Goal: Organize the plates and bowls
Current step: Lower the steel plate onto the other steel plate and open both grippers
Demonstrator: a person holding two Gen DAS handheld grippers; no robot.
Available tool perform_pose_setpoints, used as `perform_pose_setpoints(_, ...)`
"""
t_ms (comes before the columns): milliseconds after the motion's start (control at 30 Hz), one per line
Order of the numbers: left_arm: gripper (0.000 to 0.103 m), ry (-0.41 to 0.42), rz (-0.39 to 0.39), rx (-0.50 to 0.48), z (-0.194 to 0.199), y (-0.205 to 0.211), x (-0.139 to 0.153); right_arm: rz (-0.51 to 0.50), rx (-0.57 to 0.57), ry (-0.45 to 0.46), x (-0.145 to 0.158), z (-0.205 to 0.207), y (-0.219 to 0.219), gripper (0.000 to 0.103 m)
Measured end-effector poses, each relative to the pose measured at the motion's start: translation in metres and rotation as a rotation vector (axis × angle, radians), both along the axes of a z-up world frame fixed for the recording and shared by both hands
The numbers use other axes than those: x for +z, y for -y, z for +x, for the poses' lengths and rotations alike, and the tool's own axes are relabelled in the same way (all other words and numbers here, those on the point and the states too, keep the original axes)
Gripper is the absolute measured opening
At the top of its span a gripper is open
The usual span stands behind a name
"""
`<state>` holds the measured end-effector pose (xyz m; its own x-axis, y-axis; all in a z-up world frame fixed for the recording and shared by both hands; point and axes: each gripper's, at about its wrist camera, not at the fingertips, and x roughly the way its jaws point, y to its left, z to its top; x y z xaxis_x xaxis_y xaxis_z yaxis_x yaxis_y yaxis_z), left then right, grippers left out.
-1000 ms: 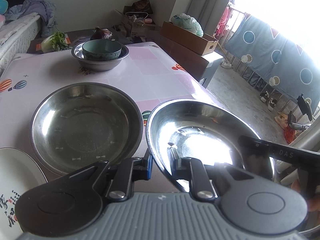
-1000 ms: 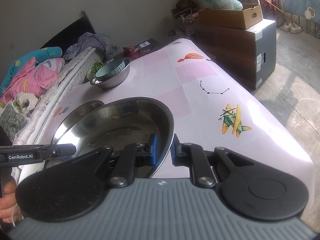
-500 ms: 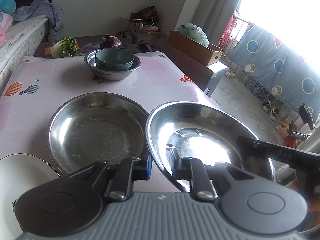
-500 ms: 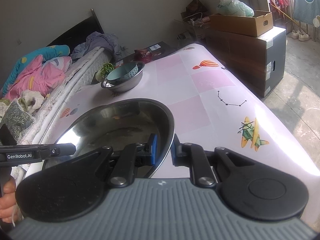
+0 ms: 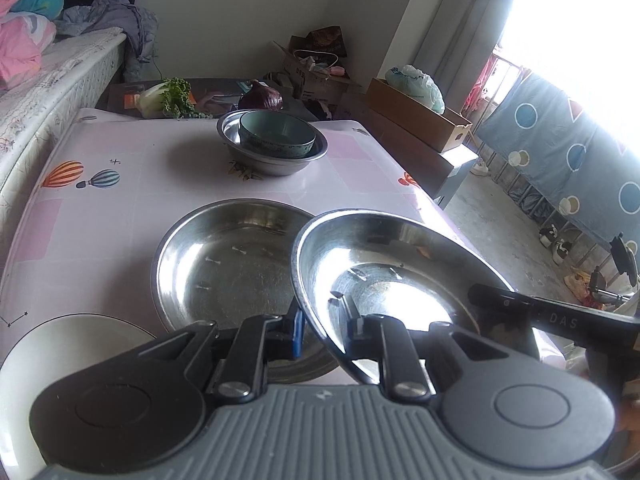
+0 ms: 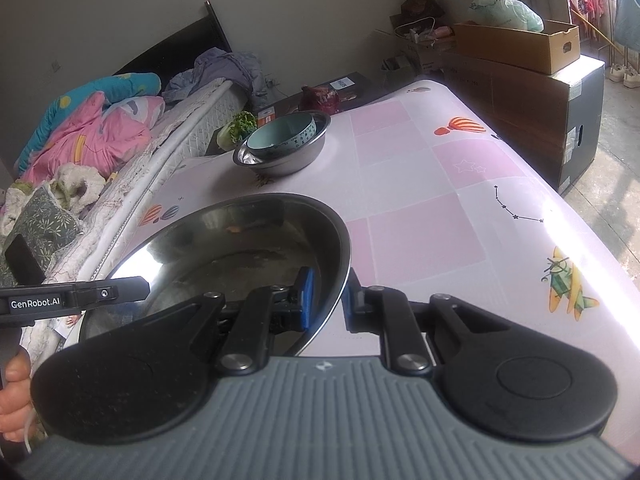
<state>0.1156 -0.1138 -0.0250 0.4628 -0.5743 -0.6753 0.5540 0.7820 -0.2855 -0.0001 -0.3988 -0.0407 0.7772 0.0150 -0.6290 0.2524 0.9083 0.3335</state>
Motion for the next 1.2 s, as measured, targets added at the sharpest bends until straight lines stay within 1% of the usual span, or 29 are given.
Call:
perform_pose_setpoints(167,0.019,-0.021,0.006,0.027,0.010,-0.009,-0.008,0.003,0.025,-0.023,-0.006,0.019,-0.011,0.015)
perform_pose_setpoints(500,0.020,-0.074,0.020,0.055,0.032,-0.020,-0.026,0.018,0.048,-0.063,-0.020,0.049,-0.018,0.015)
perform_pose_setpoints(833,0.020,-0.106,0.045,0.084,0.054,-0.020,-0.034,0.006,0.092,-0.077,-0.025,0.079,-0.020,0.015)
perform_pose_setpoints(1033,0.020,-0.129,0.067,0.116,0.063,-0.026,-0.040,-0.015,0.141,-0.086,-0.027,0.099,-0.026,0.016)
perform_pose_setpoints(1200,0.027,-0.145,0.090,0.133,0.069,-0.028,-0.045,0.001,0.158,-0.092,-0.034,0.115,-0.029,0.016)
